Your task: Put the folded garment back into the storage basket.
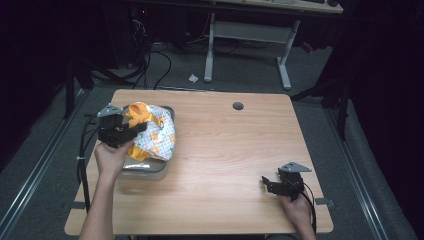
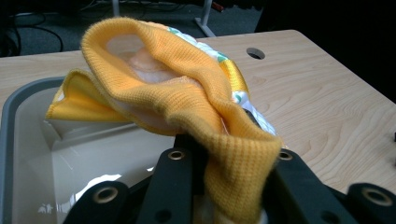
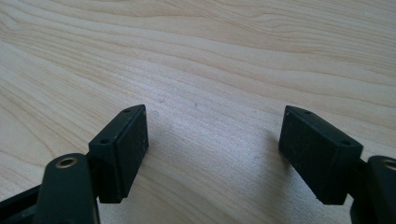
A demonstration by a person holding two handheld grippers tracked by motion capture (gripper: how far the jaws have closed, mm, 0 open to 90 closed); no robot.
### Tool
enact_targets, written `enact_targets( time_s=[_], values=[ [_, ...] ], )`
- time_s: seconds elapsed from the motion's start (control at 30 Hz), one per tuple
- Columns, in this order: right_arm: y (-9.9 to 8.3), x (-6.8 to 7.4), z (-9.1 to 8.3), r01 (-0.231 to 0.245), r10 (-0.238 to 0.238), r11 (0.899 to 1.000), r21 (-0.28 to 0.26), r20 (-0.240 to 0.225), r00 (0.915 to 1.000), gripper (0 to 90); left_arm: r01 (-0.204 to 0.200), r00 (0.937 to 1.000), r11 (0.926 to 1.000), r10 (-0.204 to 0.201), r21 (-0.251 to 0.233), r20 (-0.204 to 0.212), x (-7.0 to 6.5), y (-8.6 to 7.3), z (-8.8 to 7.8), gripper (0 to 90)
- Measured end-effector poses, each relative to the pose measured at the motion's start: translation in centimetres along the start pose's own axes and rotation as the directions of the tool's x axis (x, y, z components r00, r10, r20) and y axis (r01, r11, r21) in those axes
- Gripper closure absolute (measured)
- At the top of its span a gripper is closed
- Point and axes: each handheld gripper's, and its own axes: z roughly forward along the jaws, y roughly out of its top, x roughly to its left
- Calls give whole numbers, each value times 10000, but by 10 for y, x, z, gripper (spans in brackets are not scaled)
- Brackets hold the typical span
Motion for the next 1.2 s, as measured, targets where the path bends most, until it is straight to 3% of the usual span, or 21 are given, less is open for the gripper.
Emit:
enact_targets(
  time_s=[0.23, 0.6, 1.2],
  values=[
    [0, 0, 0, 3, -3, 10000, -1, 1, 10000, 244, -6, 9998, 9997, 11, 245, -218, 8, -4, 8, 783],
    [0, 0, 0, 1, -1, 10000, 0, 2, 10000, 244, 528, 9976, 9969, -500, 579, -481, 27, -16, 20, 781],
    [0, 0, 0, 1, -1, 10000, 2, 1, 10000, 244, 682, 9934, 9879, -543, 1394, -1010, 39, -31, 40, 777]
  ],
)
